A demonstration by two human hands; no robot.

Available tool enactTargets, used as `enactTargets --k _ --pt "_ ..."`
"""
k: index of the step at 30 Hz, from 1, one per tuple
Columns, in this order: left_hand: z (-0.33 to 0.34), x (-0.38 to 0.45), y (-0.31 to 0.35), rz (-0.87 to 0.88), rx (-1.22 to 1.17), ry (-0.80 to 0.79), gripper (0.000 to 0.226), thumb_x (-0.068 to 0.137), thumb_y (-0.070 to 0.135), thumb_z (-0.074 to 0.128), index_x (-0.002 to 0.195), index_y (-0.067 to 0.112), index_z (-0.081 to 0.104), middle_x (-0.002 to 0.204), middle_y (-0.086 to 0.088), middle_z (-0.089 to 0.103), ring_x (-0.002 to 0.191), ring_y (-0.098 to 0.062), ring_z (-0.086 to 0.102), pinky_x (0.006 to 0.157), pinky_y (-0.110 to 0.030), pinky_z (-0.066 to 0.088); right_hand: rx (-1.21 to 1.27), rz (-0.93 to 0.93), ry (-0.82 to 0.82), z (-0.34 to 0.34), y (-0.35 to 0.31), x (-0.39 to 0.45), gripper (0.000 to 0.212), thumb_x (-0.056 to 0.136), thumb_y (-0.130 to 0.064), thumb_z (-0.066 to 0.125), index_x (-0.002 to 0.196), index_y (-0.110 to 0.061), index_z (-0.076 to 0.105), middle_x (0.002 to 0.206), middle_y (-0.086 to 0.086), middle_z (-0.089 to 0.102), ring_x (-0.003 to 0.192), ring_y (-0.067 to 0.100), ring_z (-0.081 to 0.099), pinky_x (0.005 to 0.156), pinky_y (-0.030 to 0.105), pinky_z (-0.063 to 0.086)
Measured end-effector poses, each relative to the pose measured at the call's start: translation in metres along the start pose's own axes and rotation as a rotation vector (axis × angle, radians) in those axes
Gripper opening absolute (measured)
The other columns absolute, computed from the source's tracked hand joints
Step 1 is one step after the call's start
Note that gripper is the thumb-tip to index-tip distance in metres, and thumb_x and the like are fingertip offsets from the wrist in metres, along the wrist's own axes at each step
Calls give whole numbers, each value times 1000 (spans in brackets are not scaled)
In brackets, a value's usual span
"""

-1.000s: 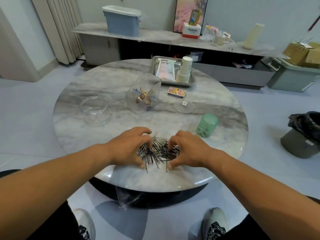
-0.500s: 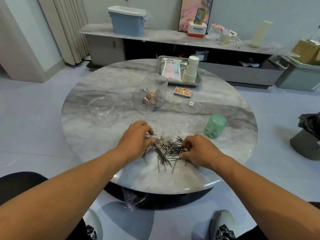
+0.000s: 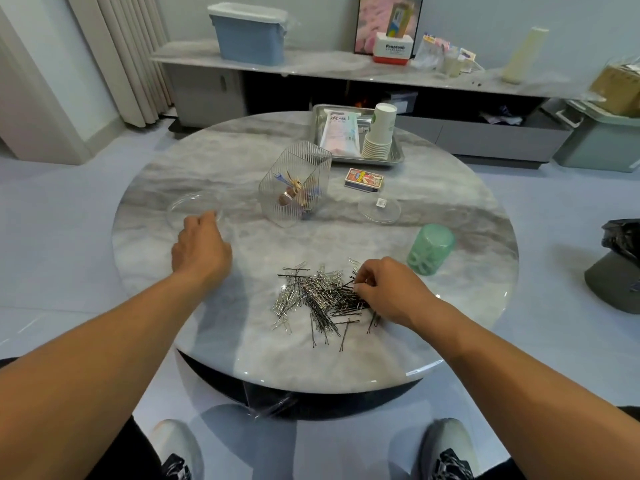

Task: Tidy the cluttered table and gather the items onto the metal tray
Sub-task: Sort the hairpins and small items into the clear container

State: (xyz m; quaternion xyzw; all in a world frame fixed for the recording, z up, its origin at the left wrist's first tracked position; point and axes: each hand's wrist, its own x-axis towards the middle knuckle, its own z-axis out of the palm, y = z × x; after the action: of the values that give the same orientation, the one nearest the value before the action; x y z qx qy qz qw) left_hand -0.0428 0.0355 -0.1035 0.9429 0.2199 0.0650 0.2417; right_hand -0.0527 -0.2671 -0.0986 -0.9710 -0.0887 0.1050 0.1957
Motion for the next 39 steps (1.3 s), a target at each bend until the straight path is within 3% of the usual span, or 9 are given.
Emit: enactTargets --k 4,9,16,22,25,27,32,36,39 --pt "3 -8 5 87 -85 -8 43 99 23 60 141 20 50 137 -14 49 123 -37 52 104 -46 43 -9 34 -1 0 1 3 26 94 -13 53 109 -25 71 112 6 65 100 28 63 87 42 55" --pt "16 -31 20 271 -118 -123 25 96 33 66 121 29 61 113 0 59 106 -23 59 85 -34 42 -10 41 -9 3 -2 2 42 90 1 46 114 -22 72 122 10 62 108 30 61 89 41 55" --pt "11 -29 19 291 27 -99 14 96 29 63 110 30 63 120 -2 56 108 -30 60 87 -39 46 -53 28 74 5 0 2 38 98 -8 46 129 -20 65 131 12 54 120 33 53 96 42 50" --pt "3 -30 33 252 79 -124 53 88 33 68 137 31 48 143 -4 41 107 -35 61 90 -39 47 -62 66 15 7 -3 3 40 96 -6 48 129 -21 65 130 11 55 117 32 55 93 40 51" --pt "8 -43 47 453 36 -112 46 91 30 68 134 32 51 134 3 50 107 -25 62 85 -38 49 -69 110 -2 3 -2 6 45 94 -5 50 134 -21 62 132 13 54 117 33 56 93 40 52" --pt "15 -49 53 559 67 -212 37 94 30 69 129 31 57 119 7 59 105 -19 62 79 -34 47 -48 140 -20 -2 0 9 48 94 -5 51 138 -22 58 136 13 53 119 34 56 94 41 53" --pt "32 -53 57 577 76 -422 43 96 39 67 137 34 57 128 7 56 118 -18 57 95 -37 48 -36 176 -117 -18 6 12 58 90 -10 59 145 -25 51 149 10 47 128 29 54 96 30 46" --pt "39 -55 65 658 42 -513 39 93 42 69 130 46 60 123 17 49 106 -12 54 83 -31 42 -8 97 -180 -24 2 8 72 74 -28 85 139 -34 56 138 9 50 120 27 56 94 32 50" --pt "45 -58 70 699 155 -508 27 93 41 68 120 44 65 116 15 48 100 -14 57 74 -31 38 -122 0 -166 -15 -5 5 66 65 -38 90 126 -37 65 124 5 56 115 26 56 96 39 52"
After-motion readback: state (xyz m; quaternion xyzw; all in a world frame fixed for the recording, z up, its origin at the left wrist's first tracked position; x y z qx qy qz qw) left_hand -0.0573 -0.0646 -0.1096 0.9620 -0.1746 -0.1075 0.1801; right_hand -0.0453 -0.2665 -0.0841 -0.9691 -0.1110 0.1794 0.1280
